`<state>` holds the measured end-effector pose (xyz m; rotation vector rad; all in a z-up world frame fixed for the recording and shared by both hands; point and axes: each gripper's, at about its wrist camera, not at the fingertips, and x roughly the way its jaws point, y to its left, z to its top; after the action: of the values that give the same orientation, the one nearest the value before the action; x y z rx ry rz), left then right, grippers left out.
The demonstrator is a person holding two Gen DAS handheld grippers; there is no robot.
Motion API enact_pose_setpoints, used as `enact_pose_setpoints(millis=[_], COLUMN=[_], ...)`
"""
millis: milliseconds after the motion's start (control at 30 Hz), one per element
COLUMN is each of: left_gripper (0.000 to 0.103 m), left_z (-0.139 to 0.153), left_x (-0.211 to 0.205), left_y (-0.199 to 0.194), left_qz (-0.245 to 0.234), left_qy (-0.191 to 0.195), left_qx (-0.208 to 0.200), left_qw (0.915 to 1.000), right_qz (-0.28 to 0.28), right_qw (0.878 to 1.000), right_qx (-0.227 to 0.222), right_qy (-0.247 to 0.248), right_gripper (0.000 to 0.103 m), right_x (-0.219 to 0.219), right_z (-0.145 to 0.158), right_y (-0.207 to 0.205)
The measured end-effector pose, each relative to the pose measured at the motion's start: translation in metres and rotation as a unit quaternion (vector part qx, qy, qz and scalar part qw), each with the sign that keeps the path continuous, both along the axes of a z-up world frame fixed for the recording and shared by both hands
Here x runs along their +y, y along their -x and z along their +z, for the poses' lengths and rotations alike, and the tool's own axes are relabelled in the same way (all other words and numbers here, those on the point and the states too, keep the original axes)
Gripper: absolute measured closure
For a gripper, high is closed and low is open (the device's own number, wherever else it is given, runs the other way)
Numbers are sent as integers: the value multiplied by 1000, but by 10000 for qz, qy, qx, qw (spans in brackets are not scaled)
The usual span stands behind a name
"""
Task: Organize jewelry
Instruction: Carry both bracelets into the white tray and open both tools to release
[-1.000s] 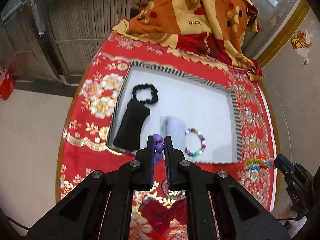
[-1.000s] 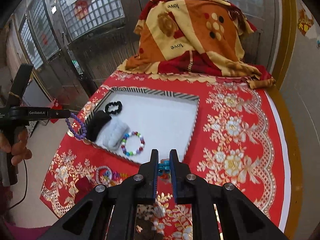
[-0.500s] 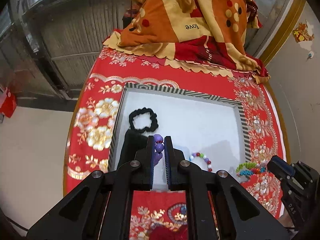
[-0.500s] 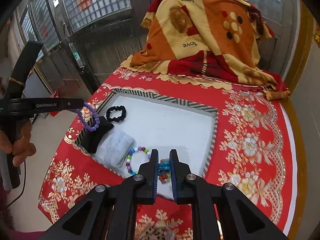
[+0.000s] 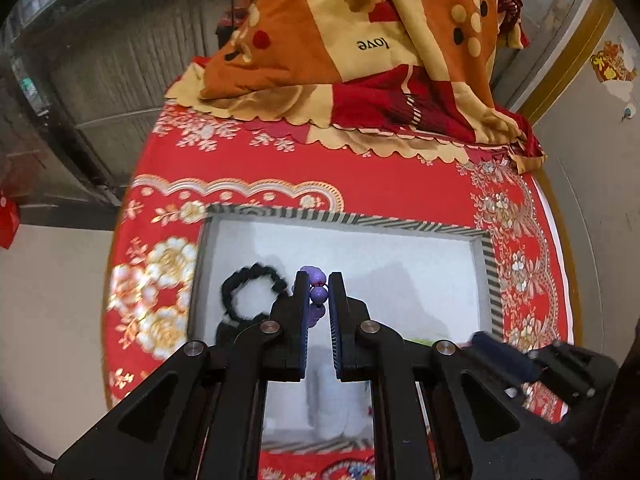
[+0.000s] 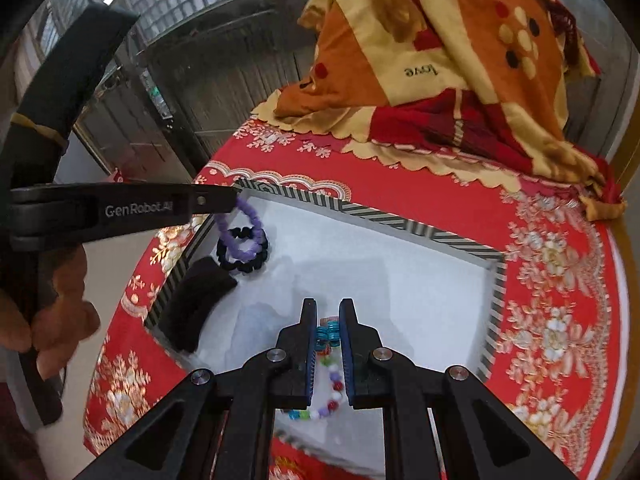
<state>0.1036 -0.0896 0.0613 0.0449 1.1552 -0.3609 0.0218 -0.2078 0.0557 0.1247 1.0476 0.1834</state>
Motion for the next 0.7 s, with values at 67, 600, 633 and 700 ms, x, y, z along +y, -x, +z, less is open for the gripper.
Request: enact_pose_setpoints(millis=[67, 600, 633, 700], left_gripper=[95, 95, 95, 95], left_z=[-7, -87, -87, -86], left_x=[-6, 4, 4, 4], left_y=[-9, -41, -41, -39], left_qz=[-42, 202, 206, 211], left_qy=[66, -189, -198, -236], left_qx=[84, 822, 816, 759], left_qw=[9999, 9962, 9963, 9966], right_qz=[-67, -687, -697, -746], right_qw=[9999, 9938, 9937, 9929], right_qx=[90, 848, 853, 882], right_qy=[-90, -213, -221, -281], right_gripper=[92, 92, 92, 92], right_x=[-2, -48, -48, -50], right_z=[-10, -82, -83, -85], right_y=[-12, -72, -75, -80])
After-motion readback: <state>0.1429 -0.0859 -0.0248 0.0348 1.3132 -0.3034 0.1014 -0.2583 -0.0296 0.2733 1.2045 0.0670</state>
